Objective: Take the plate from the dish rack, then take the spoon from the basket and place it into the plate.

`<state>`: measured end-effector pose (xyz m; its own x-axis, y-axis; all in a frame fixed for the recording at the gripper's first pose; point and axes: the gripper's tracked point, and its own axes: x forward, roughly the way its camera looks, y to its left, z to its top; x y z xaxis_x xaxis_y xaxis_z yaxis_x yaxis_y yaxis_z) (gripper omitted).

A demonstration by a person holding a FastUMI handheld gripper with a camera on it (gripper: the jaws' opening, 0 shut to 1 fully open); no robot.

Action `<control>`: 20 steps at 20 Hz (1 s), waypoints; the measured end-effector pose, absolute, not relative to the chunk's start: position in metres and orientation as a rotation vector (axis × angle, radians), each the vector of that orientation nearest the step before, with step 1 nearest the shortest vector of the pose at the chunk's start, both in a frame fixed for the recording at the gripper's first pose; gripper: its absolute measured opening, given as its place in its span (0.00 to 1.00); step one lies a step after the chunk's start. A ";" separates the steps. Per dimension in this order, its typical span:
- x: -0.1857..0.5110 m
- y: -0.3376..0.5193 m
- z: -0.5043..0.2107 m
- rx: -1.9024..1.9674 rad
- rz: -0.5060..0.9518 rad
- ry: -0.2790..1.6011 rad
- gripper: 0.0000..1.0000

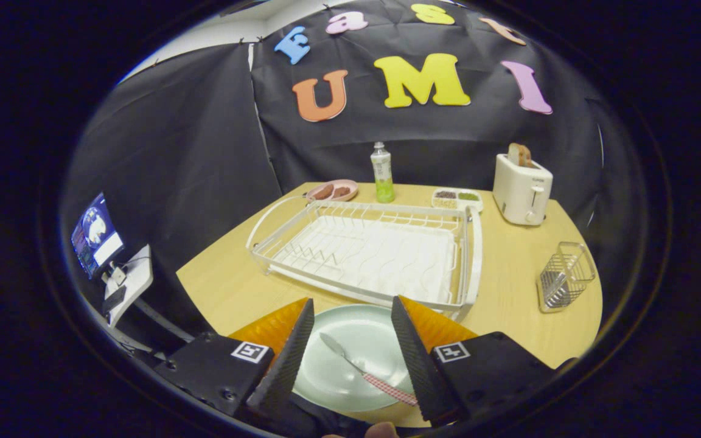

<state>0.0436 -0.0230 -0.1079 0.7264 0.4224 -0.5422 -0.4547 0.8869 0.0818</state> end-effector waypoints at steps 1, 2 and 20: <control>0.043 -0.026 -0.099 -0.065 0.458 0.536 0.92; 0.043 -0.029 -0.089 -0.072 0.430 0.487 0.94; -0.005 -0.018 -0.039 0.037 0.110 0.084 1.00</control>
